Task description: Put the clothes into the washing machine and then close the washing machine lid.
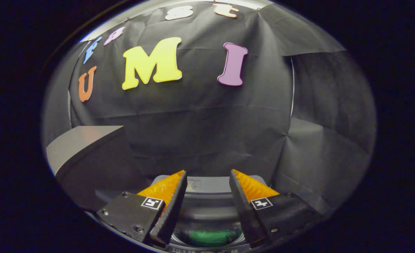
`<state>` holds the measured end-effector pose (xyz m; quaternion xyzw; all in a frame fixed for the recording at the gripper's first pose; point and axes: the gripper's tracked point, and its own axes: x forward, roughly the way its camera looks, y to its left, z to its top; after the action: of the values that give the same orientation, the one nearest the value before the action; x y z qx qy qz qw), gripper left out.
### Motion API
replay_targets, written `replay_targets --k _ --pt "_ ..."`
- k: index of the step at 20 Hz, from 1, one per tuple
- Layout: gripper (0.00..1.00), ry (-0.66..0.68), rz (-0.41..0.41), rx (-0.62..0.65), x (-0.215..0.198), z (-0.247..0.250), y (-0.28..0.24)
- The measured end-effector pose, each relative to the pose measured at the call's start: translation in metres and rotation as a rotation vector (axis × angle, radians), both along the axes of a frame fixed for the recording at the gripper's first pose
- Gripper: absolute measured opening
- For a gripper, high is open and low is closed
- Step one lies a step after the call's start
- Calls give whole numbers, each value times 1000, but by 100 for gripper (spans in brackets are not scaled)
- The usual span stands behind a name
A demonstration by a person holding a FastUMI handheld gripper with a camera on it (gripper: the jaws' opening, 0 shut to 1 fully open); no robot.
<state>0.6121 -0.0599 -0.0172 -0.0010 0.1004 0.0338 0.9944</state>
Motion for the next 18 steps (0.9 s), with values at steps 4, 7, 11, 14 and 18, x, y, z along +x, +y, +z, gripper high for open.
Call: replay_targets --k 4,7,11,14,18 --pt "77 7 5 -5 -4 -6 5" --pt "77 25 3 5 -11 -15 9" --pt "77 62 10 -16 -32 -39 12" --pt "77 89 -7 -24 -73 -54 7" --pt "77 96 -55 10 -160 -62 4"
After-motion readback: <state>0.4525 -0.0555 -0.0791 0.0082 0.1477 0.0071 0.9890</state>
